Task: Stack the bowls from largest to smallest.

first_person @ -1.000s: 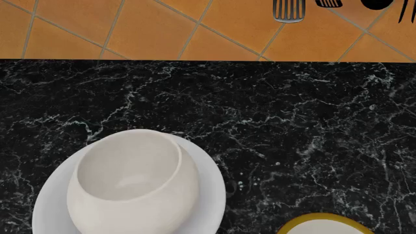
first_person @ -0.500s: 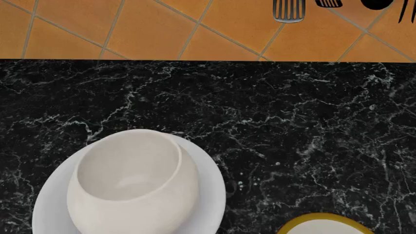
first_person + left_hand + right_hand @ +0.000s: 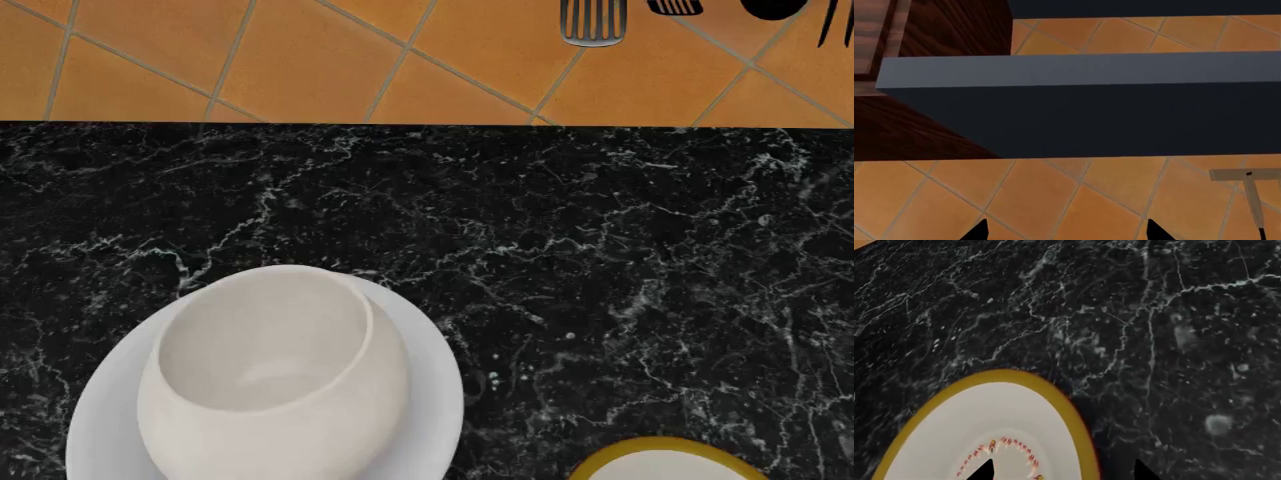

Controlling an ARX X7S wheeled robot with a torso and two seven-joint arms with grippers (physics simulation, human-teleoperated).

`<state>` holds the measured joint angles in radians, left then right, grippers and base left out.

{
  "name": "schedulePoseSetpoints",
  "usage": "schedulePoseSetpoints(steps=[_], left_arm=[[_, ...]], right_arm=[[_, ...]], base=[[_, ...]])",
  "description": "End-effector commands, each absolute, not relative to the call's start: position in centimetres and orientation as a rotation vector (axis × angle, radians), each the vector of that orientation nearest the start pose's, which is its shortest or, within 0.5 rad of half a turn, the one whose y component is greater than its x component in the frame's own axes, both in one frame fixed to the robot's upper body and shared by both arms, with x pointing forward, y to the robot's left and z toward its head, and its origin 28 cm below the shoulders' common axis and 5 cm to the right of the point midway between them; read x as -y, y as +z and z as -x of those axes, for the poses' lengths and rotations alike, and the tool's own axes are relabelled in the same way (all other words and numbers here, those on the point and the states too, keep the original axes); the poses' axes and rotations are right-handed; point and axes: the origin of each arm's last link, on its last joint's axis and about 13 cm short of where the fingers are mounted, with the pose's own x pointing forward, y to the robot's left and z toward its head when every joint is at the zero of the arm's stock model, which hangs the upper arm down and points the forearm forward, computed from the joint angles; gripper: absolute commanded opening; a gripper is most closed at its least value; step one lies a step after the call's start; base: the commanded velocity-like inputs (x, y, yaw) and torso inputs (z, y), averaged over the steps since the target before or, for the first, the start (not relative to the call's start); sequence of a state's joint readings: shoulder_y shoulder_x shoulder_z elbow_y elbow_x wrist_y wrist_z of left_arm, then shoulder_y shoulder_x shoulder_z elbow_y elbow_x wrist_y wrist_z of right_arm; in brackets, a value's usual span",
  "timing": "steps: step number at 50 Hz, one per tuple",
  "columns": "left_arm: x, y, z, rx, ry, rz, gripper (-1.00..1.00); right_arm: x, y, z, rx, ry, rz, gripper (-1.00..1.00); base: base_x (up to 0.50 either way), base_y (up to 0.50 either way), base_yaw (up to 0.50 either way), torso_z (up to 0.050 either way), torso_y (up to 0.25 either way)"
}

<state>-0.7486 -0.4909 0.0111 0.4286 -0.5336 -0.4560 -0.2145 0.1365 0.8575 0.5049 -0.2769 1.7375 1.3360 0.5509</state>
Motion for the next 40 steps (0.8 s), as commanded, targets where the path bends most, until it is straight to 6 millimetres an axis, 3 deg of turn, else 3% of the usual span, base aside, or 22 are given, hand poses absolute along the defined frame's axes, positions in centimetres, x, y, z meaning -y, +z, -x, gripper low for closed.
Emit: schedulePoseSetpoints(steps=[1, 26, 27, 40], left_arm=[[-27.7, 27.6, -27.6, 0.662, -0.001, -0.019, 1.0], [-27.6, 27.5, -27.7, 0.658, -0.001, -0.021, 1.0], [-27.5, 27.5, -27.8, 0.657, -0.002, -0.02, 1.0], [-27.5, 27.4, -27.9, 0.657, -0.003, -0.018, 1.0]], right_arm=[[24.8, 16.1, -17.1, -0.686, 0.108, -0.337, 1.0], [24.8, 14.0, -17.4, -0.711, 0.126, -0.355, 1.0], [24.8, 14.0, -17.4, -0.711, 0.128, -0.353, -1.0], [24.8, 14.4, -16.8, -0.706, 0.123, -0.347, -1.0]], base=[[0.0, 0.0, 0.0, 0.0, 0.0], [0.0, 0.0, 0.0, 0.0, 0.0], [0.0, 0.0, 0.0, 0.0, 0.0], [0.0, 0.0, 0.0, 0.0, 0.0]])
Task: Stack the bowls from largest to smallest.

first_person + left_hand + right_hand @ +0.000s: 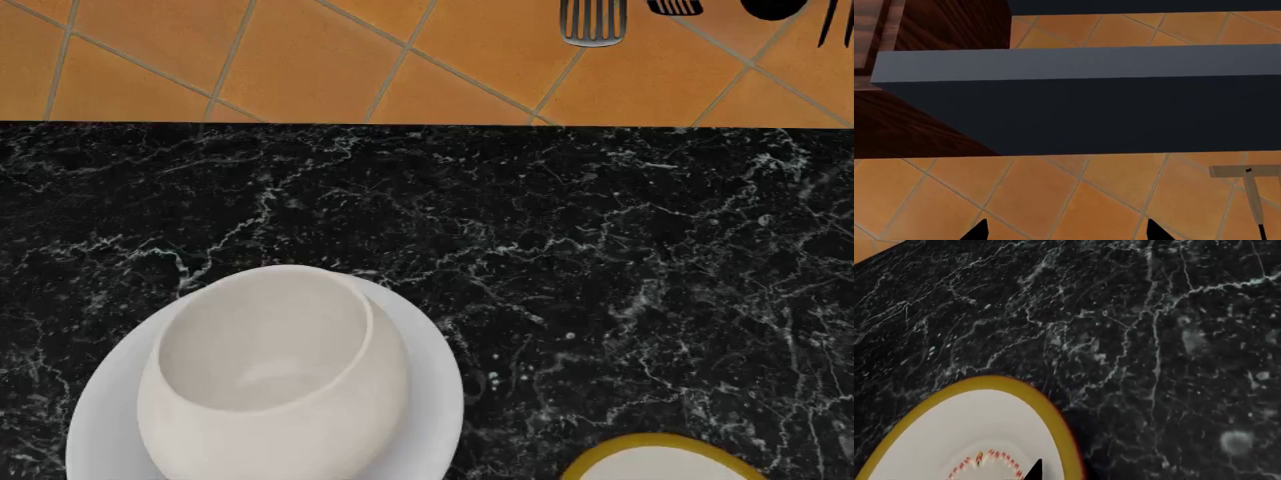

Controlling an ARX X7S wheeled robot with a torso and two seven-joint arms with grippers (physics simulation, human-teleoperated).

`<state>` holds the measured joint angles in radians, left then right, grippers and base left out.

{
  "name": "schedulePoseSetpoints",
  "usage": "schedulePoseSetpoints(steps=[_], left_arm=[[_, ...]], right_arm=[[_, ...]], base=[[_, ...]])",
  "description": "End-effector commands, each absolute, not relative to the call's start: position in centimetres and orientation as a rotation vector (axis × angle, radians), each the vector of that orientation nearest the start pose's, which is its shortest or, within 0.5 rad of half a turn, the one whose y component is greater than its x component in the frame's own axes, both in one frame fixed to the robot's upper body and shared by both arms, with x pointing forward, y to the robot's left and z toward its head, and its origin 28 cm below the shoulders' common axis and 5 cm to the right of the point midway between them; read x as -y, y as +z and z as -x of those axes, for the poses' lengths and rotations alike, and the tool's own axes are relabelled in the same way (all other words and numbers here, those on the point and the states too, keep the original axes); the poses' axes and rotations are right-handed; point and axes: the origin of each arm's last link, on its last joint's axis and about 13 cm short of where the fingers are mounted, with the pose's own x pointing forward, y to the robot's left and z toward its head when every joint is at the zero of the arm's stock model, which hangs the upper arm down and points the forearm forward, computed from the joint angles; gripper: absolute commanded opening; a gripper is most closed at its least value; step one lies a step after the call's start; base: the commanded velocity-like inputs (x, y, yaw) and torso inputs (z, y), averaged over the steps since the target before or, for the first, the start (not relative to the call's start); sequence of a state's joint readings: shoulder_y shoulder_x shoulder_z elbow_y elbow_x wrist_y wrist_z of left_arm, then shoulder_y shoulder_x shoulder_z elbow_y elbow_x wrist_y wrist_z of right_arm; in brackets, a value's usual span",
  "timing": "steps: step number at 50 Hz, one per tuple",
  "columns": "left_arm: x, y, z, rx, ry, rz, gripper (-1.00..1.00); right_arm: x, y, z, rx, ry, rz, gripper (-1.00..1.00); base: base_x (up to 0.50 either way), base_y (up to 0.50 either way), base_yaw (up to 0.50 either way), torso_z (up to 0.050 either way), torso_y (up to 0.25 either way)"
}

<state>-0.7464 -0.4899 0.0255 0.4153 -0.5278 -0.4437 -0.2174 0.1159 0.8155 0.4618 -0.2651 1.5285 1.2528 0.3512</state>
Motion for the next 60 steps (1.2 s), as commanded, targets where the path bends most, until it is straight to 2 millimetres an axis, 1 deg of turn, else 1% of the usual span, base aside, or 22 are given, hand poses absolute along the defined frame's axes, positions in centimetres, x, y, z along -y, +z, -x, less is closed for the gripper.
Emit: schedulePoseSetpoints(steps=[1, 4, 8, 9, 10, 12, 13, 15, 16, 17, 29, 38, 41, 50, 55, 60], left_arm=[[-27.5, 27.4, -27.8, 0.657, -0.003, -0.018, 1.0], [-27.5, 27.3, -27.8, 0.657, -0.003, -0.018, 1.0], [-27.5, 27.4, -27.8, 0.659, -0.002, -0.018, 1.0], [-27.5, 27.4, -27.8, 0.659, -0.002, -0.018, 1.0], [-27.5, 27.4, -27.8, 0.659, -0.002, -0.016, 1.0], [-27.5, 27.4, -27.8, 0.66, -0.003, -0.015, 1.0], [-27.5, 27.4, -27.8, 0.66, -0.003, -0.016, 1.0], [-27.5, 27.5, -27.8, 0.661, -0.002, -0.015, 1.0], [-27.5, 27.7, -27.6, 0.666, -0.005, -0.015, 1.0], [-27.5, 27.8, -27.6, 0.667, -0.006, -0.014, 1.0], [-27.5, 28.0, -27.3, 0.672, -0.005, -0.013, 1.0], [-27.6, 27.9, -27.3, 0.674, -0.003, -0.009, 1.0], [-27.7, 28.0, -27.2, 0.675, -0.001, -0.009, 1.0], [-27.8, 27.9, -27.2, 0.675, 0.0, -0.008, 1.0], [-27.9, 27.9, -27.2, 0.675, 0.002, -0.007, 1.0], [-27.9, 27.8, -27.2, 0.674, 0.004, -0.006, 1.0]], right_arm=[[24.9, 14.4, -16.8, -0.705, 0.123, -0.345, -1.0], [24.9, 15.1, -16.8, -0.693, 0.122, -0.341, -1.0], [25.0, 16.8, -16.8, -0.652, 0.12, -0.328, -1.0], [25.0, 16.8, -16.8, -0.652, 0.12, -0.328, -1.0], [25.0, 17.7, -17.0, -0.632, 0.122, -0.318, -1.0], [25.0, 18.3, -17.0, -0.622, 0.122, -0.307, -1.0], [24.8, 18.9, -17.0, -0.614, 0.121, -0.303, -1.0], [24.8, 19.4, -17.1, -0.604, 0.118, -0.297, -1.0], [25.0, 21.7, -16.7, -0.556, 0.11, -0.268, -1.0], [25.0, 22.0, -16.7, -0.552, 0.108, -0.265, -1.0], [25.0, 23.6, -17.1, -0.514, 0.099, -0.237, -1.0], [24.7, 24.4, -17.5, -0.498, 0.104, -0.226, -1.0], [24.8, 24.7, -17.9, -0.487, 0.106, -0.222, -1.0], [24.3, 26.3, -19.6, -0.442, 0.123, -0.209, -1.0], [23.9, 27.3, -21.0, -0.415, 0.135, -0.202, -1.0], [23.3, 28.8, -22.2, -0.385, 0.154, -0.191, -1.0]], base=[[0.0, 0.0, 0.0, 0.0, 0.0], [0.0, 0.0, 0.0, 0.0, 0.0], [0.0, 0.0, 0.0, 0.0, 0.0], [0.0, 0.0, 0.0, 0.0, 0.0], [0.0, 0.0, 0.0, 0.0, 0.0], [0.0, 0.0, 0.0, 0.0, 0.0], [0.0, 0.0, 0.0, 0.0, 0.0], [0.0, 0.0, 0.0, 0.0, 0.0], [0.0, 0.0, 0.0, 0.0, 0.0], [0.0, 0.0, 0.0, 0.0, 0.0], [0.0, 0.0, 0.0, 0.0, 0.0], [0.0, 0.0, 0.0, 0.0, 0.0], [0.0, 0.0, 0.0, 0.0, 0.0], [0.0, 0.0, 0.0, 0.0, 0.0], [0.0, 0.0, 0.0, 0.0, 0.0], [0.0, 0.0, 0.0, 0.0, 0.0]])
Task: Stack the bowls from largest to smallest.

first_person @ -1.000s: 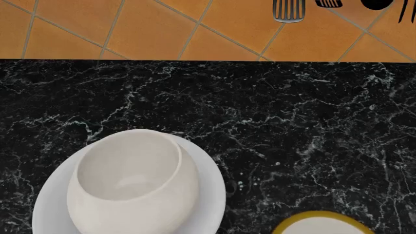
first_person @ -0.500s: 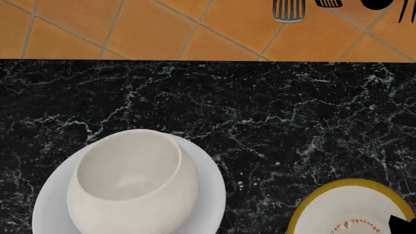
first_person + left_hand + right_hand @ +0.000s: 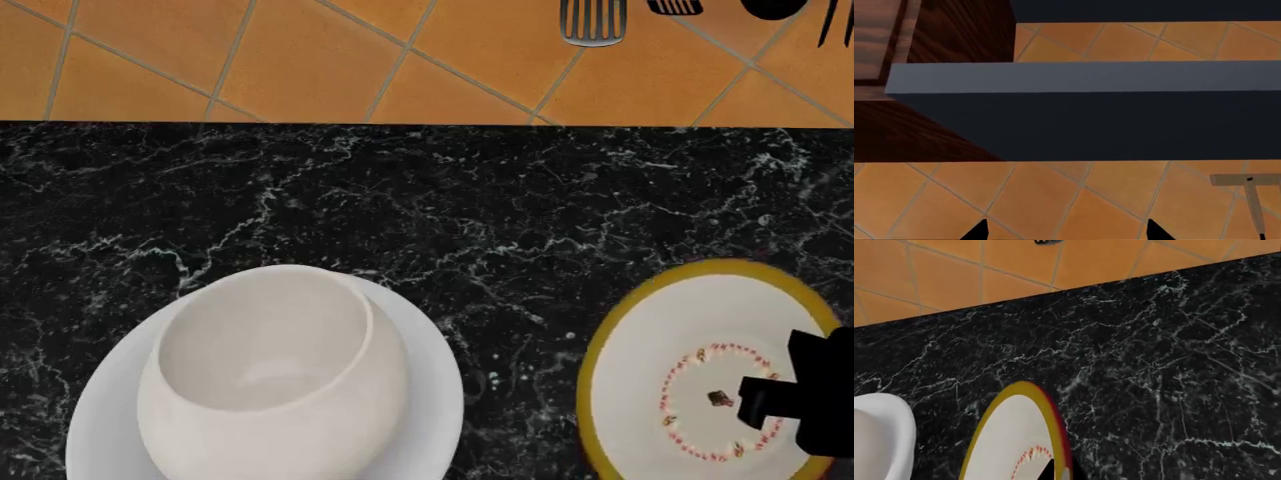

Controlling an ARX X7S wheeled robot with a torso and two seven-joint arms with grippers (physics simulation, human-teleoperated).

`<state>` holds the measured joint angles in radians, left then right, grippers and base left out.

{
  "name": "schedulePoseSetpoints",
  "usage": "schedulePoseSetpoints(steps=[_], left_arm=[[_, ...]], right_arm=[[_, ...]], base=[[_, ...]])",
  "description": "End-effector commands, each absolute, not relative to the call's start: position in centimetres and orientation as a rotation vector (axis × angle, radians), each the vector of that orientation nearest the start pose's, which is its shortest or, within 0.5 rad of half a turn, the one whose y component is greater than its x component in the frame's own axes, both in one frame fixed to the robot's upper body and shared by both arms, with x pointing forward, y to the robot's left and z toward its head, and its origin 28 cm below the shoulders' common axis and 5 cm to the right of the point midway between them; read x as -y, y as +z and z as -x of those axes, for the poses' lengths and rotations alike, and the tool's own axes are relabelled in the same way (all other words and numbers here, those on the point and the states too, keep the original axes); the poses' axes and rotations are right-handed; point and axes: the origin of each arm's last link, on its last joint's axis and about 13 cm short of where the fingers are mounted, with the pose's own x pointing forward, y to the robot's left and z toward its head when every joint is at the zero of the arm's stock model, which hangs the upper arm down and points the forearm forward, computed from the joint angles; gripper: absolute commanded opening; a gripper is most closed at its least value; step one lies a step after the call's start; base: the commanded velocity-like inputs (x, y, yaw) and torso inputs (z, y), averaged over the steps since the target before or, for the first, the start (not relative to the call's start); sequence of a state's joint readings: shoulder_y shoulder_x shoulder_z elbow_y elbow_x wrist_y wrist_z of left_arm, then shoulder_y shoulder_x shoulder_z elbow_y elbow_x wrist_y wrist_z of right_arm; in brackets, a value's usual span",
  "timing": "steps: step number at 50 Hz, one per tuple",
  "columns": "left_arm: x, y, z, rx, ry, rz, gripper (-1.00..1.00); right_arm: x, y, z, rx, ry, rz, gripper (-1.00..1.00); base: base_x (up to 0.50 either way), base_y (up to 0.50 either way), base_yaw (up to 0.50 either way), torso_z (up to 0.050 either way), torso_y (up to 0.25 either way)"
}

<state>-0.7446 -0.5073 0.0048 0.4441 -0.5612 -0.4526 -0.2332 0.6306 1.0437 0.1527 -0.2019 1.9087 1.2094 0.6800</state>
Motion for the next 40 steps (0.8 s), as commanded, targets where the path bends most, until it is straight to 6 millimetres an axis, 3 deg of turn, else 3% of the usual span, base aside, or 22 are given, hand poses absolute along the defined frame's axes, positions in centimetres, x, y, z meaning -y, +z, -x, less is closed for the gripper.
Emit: schedulePoseSetpoints(steps=[1, 23, 40], left_arm=[[-27.9, 27.8, -27.2, 0.674, 0.003, -0.005, 1.0], [-28.2, 27.7, -27.4, 0.671, 0.011, -0.003, 1.0], [-28.6, 27.5, -27.2, 0.669, 0.018, 0.001, 1.0]], right_arm=[[23.2, 29.1, -22.5, -0.38, 0.157, -0.189, -1.0], [20.1, 35.0, -26.7, -0.326, 0.257, -0.116, -1.0], [17.1, 37.8, -29.2, -0.316, 0.399, -0.094, -1.0]], base=[[0.0, 0.0, 0.0, 0.0, 0.0], [0.0, 0.0, 0.0, 0.0, 0.0], [0.0, 0.0, 0.0, 0.0, 0.0]])
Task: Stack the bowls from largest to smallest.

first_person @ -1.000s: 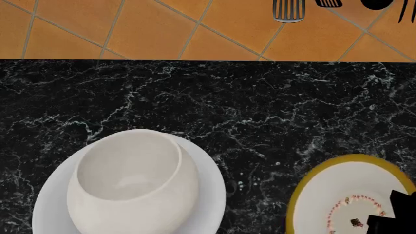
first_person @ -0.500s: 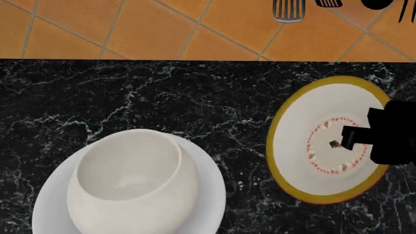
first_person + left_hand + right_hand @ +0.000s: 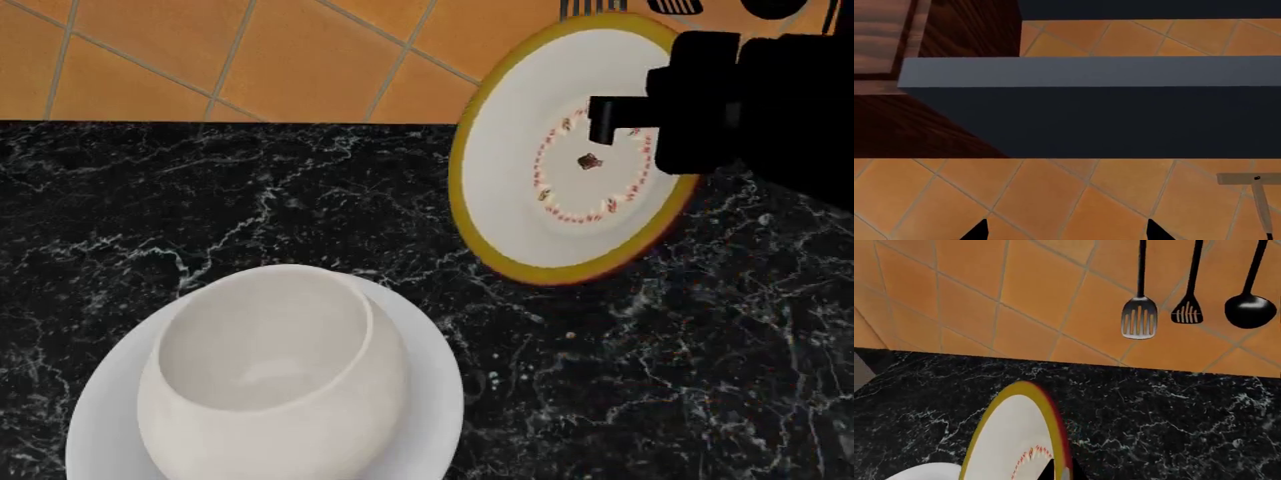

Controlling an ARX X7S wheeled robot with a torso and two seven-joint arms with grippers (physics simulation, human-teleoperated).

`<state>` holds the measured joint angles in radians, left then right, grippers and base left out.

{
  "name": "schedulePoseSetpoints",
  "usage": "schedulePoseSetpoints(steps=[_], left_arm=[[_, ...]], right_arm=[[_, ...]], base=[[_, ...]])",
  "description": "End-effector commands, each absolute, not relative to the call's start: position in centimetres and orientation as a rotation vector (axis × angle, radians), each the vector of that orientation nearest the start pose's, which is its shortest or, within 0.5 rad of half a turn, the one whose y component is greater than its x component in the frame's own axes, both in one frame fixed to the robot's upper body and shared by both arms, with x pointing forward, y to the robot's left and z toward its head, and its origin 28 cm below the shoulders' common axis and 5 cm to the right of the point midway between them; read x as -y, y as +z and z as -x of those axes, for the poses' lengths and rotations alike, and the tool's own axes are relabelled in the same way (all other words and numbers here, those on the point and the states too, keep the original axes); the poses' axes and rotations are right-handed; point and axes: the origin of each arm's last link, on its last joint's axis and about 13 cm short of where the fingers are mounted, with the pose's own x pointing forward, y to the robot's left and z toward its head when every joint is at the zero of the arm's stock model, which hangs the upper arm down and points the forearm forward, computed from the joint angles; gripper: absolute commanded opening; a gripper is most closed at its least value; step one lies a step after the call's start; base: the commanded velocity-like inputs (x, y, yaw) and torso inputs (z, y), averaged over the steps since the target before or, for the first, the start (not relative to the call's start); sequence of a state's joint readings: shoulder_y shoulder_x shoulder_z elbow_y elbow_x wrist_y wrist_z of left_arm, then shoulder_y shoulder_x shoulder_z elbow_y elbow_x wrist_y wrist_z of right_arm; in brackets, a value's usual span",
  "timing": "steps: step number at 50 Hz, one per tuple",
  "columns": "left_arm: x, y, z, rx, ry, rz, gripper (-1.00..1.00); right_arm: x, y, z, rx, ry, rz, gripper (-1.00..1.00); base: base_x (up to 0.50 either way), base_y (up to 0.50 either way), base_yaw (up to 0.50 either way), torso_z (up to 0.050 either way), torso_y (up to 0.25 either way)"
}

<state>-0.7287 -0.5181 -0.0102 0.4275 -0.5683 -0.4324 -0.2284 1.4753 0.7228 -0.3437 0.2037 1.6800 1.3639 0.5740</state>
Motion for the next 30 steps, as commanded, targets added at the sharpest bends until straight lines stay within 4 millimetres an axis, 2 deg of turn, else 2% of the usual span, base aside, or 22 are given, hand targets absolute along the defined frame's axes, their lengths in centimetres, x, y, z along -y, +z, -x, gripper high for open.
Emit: schedulePoseSetpoints(steps=[1, 30], left_arm=[[-28.6, 27.5, -27.2, 0.67, 0.018, 0.001, 1.0], [-28.7, 28.0, -26.9, 0.679, 0.024, 0.001, 1.0]], right_arm=[[16.9, 38.0, -29.3, -0.31, 0.414, -0.106, -1.0], [12.9, 38.0, -31.7, -0.323, 0.663, -0.166, -1.0]], base=[[0.0, 0.0, 0.0, 0.0, 0.0], [0.0, 0.0, 0.0, 0.0, 0.0]])
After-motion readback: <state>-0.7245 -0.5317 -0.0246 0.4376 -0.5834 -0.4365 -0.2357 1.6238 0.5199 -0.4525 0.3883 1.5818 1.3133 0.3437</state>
